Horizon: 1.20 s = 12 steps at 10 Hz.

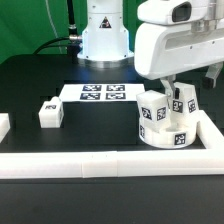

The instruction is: Assemble stool

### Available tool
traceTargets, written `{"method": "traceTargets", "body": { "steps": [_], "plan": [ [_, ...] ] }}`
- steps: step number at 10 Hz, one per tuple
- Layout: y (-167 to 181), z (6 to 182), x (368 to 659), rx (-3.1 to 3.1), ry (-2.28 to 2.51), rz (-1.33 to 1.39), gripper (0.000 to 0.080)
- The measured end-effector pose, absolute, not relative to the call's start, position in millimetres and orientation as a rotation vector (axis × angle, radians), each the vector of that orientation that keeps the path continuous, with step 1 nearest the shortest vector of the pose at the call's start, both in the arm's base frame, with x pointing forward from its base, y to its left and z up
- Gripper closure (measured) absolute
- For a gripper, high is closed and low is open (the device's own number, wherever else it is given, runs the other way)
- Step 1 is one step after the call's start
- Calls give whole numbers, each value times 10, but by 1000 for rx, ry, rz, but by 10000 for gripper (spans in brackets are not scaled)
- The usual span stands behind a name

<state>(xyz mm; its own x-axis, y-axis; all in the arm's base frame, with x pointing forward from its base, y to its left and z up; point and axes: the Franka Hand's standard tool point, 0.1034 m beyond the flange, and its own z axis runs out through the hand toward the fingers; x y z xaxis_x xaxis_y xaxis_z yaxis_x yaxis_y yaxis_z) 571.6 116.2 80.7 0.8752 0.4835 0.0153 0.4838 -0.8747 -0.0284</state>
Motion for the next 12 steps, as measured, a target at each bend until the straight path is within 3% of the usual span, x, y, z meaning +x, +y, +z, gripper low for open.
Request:
{"method": "traceTargets", "body": {
  "steps": [4, 5, 6, 12],
  "plan": [
    [1132, 754, 5675, -3018, -775, -20, 150],
    [1125, 755, 5679, -3019, -773, -22, 250],
    [1110, 755, 5682, -3020, -769, -22, 432],
    [1098, 754, 5683, -3078, -471, -18, 462]
  ]
}}
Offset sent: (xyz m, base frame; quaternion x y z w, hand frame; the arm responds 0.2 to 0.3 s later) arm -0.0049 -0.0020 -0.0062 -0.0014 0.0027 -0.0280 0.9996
